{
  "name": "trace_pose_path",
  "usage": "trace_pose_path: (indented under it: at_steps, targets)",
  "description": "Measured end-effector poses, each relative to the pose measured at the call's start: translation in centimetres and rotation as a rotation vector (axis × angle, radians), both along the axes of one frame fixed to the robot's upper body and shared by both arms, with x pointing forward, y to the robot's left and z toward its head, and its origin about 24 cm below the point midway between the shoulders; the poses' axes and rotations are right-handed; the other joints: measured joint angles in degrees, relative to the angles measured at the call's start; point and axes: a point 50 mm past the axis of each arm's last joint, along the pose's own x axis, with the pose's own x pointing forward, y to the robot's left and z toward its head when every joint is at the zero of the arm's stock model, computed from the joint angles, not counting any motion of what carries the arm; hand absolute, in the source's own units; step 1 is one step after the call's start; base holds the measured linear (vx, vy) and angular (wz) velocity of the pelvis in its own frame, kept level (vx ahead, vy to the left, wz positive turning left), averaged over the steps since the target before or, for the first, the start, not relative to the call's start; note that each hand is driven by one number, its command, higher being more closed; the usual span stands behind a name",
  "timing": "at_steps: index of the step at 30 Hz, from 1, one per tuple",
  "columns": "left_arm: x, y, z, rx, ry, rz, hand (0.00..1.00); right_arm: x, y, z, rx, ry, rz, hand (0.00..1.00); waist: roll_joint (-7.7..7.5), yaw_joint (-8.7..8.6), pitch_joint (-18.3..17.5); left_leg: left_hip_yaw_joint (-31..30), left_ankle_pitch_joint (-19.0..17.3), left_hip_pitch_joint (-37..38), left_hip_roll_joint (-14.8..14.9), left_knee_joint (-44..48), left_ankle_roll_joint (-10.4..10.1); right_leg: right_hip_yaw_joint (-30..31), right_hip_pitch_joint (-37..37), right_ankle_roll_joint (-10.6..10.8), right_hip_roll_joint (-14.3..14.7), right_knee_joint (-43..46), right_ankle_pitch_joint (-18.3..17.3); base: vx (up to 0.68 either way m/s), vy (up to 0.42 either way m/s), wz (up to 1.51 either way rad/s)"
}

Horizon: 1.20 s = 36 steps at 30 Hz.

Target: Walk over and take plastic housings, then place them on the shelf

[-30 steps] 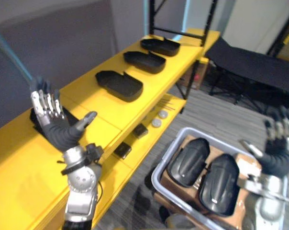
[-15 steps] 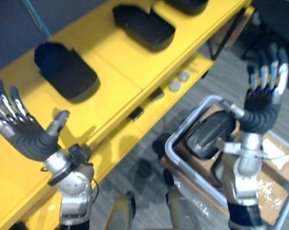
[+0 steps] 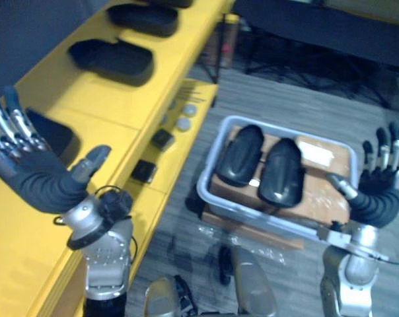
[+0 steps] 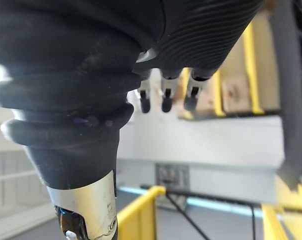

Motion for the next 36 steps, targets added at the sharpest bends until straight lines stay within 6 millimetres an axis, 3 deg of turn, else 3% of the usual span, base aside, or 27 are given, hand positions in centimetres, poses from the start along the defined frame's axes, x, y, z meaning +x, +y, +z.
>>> trace_pose_path:
  at_steps: [2,3,4,5,6,8,13,17,21,24,26,30,33,36]
  targets:
    - [-0.3,1.8,-1.1,-0.012,0.083,0.105,0.0,1.2,0.5,-0.7,-0.021,0.036,0.019,0.0,-0.93,0.82,-2.94,4.31,2.09,-0.92,1.11,-2.0,-1.04,-3.55,6.08,0.22,-5.17,-6.15,-4.11,-0.06,-0.098,-1.31]
    - [-0.3,2.3,-1.3,-0.016,0.097,0.128,0.0,1.5,0.5,-0.8,-0.028,0.047,0.018,0.0,-1.53,1.39,-3.66,4.38,2.34,-1.72,1.06,-1.55,-1.35,-3.96,7.73,0.44,-6.43,-9.17,-3.67,-0.05,-0.253,-1.37]
    - [-0.3,3.0,-1.6,-0.031,0.109,0.168,0.0,2.3,0.6,-1.2,-0.047,0.075,0.019,0.0,-2.65,2.92,-4.42,2.63,2.77,-3.72,0.68,-0.51,-2.04,-3.7,9.35,6.68,-5.78,-17.47,-5.11,-0.07,-0.322,-1.52]
    - [-0.1,3.5,-2.2,-0.069,0.132,0.196,0.0,3.2,0.5,-1.1,-0.078,0.097,0.021,0.0,-0.96,3.72,-4.39,-1.42,3.53,-4.75,1.07,-1.9,-3.34,-2.9,9.87,8.1,-2.9,-22.67,-3.86,-0.08,-0.349,-1.6]
    - [0.1,3.4,-2.5,-0.075,0.15,0.19,0.0,3.7,0.2,-1.3,-0.091,0.126,0.016,0.0,0.64,3.08,-4.5,-3.92,4.51,-4.21,1.49,-4.02,-4.86,-2.09,10.1,7.25,-0.81,-24.88,-1.68,-0.05,-0.208,-1.04]
    - [0.0,3.5,-2.4,-0.073,0.138,0.191,0.0,3.2,-0.7,-2.2,-0.087,0.182,-0.022,0.0,0.68,1.46,-4.56,-5.19,5.37,-1.55,1.2,-6.72,-6.21,-0.24,10.96,7.17,0.18,-24.97,-1.5,-0.01,-0.105,-0.44]
    - [-0.2,3.8,-2.3,-0.092,0.116,0.18,0.0,1.0,-5.1,-2.8,-0.066,0.245,-0.215,0.0,0.7,-1.46,-4.55,-8.47,6.18,-1.65,1.62,-6.65,-6.45,0.33,12.25,6.63,2.71,-28.58,-0.59,-0.01,-0.061,-0.15]
    - [-1.0,4.3,-3.2,-0.158,0.118,0.186,0.0,1.4,-5.5,-2.6,0.007,0.239,-0.214,0.0,0.94,-1.32,-3.8,-13.8,7.01,-3.36,1.17,-7.63,-6.19,3.9,10.24,6.03,5.0,-33.01,2.84,-0.06,-0.012,-0.52]
    - [0.5,2.9,-4.4,-0.103,0.245,0.071,0.0,1.7,-5.8,-3.5,0.068,0.297,-0.229,0.0,1.53,-1.65,-2.47,-15.08,9.35,-3.07,-0.64,-10.9,-5.57,5.04,10.32,6.21,4.76,-36.77,6.09,-0.03,0.021,-0.19]
    - [3.1,1.8,-7.5,-0.068,0.498,-0.067,0.0,3.1,-6.5,-5.4,0.137,0.382,-0.267,0.0,2.12,-1.73,-1.92,-16.29,10.73,-2.38,-2.27,-13.01,-5.15,5.11,10.36,6.48,3.73,-37.01,6.58,-0.05,0.054,0.05]
    - [4.5,0.7,-11.0,-0.054,0.732,-0.152,0.0,4.7,-7.2,-6.0,0.162,0.434,-0.268,0.0,3.17,-1.44,-1.06,-18.15,10.88,-2.44,-3.02,-13.77,-5.3,4.99,10.48,6.81,3.22,-37.59,7.32,-0.06,0.083,0.06]
    - [5.4,-0.9,-16.7,-0.056,1.059,-0.288,0.0,7.9,-8.7,-7.0,0.199,0.542,-0.28,0.0,3.56,-0.71,0.78,-20.34,11.11,-2.56,-4.47,-14.1,-5.53,4.41,11.03,7.56,2.1,-37.62,8.02,-0.06,0.074,0.18]
    - [5.3,-1.9,-19.9,-0.056,1.239,-0.342,0.0,10.5,-10.3,-6.6,0.193,0.609,-0.315,0.0,3.71,0.66,1.96,-23.0,11.58,-3.96,-5.87,-14.05,-5.1,2.47,11.4,8.23,0.49,-38.03,8.78,-0.08,0.089,0.4]
    - [4.6,-1.5,-23.1,-0.164,1.367,-0.351,0.0,13.3,-11.0,-3.9,0.164,0.596,-0.32,0.0,4.07,2.94,2.74,-24.71,12.02,-6.58,-6.86,-13.2,-4.75,0.86,11.08,8.65,-0.36,-39.75,10.46,-0.1,0.084,0.32]
